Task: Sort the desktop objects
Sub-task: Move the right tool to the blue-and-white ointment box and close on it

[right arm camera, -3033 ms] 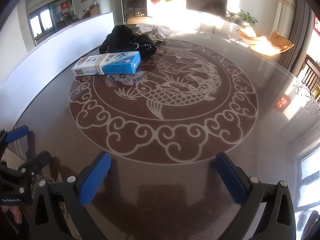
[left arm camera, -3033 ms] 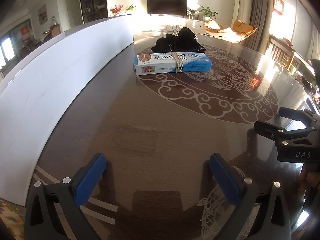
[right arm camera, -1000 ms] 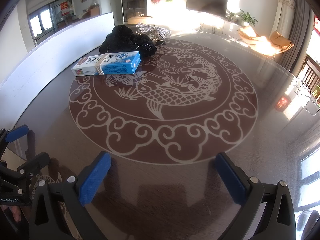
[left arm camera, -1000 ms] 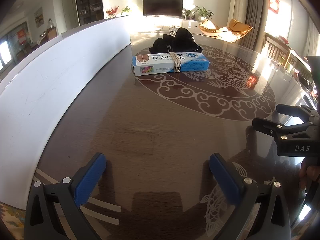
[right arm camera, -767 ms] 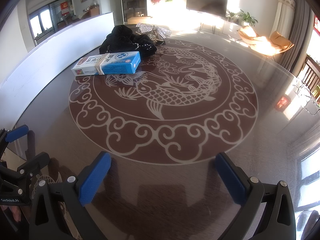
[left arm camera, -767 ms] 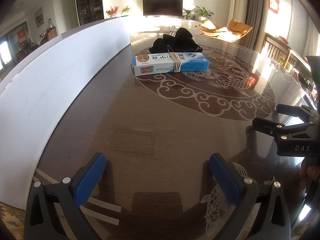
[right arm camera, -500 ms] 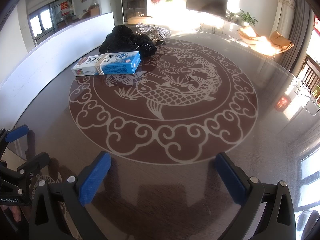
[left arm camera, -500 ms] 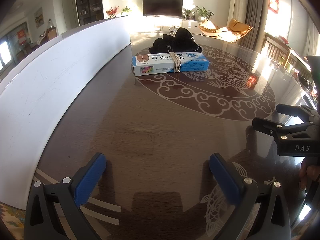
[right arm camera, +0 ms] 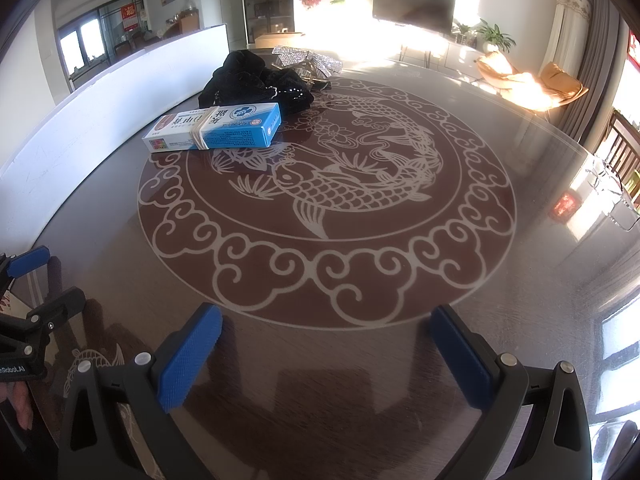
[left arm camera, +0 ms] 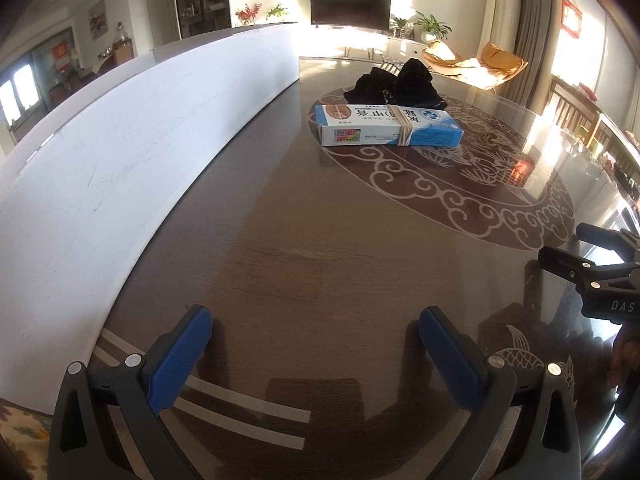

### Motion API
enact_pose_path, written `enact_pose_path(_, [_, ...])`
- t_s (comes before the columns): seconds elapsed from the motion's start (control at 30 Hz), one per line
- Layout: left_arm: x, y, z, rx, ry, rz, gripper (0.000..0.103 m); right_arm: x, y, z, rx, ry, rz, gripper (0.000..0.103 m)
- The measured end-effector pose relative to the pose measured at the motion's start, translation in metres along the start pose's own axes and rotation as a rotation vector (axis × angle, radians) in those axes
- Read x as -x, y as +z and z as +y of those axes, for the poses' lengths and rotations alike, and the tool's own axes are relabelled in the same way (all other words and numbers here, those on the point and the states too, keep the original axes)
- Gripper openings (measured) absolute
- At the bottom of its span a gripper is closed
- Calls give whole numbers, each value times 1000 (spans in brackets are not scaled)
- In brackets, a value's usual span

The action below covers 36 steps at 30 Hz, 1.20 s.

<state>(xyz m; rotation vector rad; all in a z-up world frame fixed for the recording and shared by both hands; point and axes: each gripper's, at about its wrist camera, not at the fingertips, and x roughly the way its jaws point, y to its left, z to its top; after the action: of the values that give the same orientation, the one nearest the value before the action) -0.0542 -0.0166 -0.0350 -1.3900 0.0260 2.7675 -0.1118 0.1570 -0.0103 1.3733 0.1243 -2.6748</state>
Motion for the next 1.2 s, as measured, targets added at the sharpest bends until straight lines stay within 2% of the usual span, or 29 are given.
enact_pose_path(0.1, [0, -1, 6, 27, 21, -8, 103, -5, 6, 1, 24, 20, 1, 103])
enact_pose_path(0.17, [-1, -1, 6, 27, 23, -14, 103, -15, 21, 2, 51, 42, 16, 103])
enact_pose_path(0.3, [-4, -1, 5, 28, 25, -19, 103, -24, 80, -5, -2, 63, -45, 103])
enact_pose_path(0.43, [-6, -1, 5, 29, 26, -24, 103, -45, 149, -13, -120, 92, -89, 103])
enact_pose_path(0.53, [-7, -1, 4, 30, 27, -29, 103, -71, 187, -3, -153, 112, -75, 103])
enact_pose_path(0.6, [-7, -1, 4, 29, 27, -30, 103, -89, 197, 10, -142, 131, -47, 103])
enact_pose_path(0.63, [-7, -1, 4, 29, 27, -30, 103, -97, 198, 19, -126, 161, -36, 99])
enact_pose_path(0.67, [-7, -1, 4, 29, 28, -30, 103, -104, 197, 28, -107, 213, -18, 90])
enact_pose_path(0.73, [-8, 0, 4, 29, 28, -30, 103, -115, 189, 50, -43, 310, 49, 85])
enact_pose_path(0.83, [-9, 0, 4, 31, 29, -31, 103, -104, 165, 85, 142, 403, 78, 80])
enact_pose_path(0.9, [-10, 1, 3, 31, 29, -31, 103, -91, 149, 93, 191, 479, 104, 75])
enact_pose_path(0.97, [-11, 2, 3, 30, 29, -32, 103, -79, 132, 94, 211, 533, 136, 75])
enact_pose_path(1.07, [-12, 2, 3, 31, 29, -33, 103, -63, 113, 83, 200, 556, 167, 75])
enact_pose_path(1.2, [-13, 3, 2, 34, 31, -34, 103, -40, 101, 43, 20, 505, 86, 79])
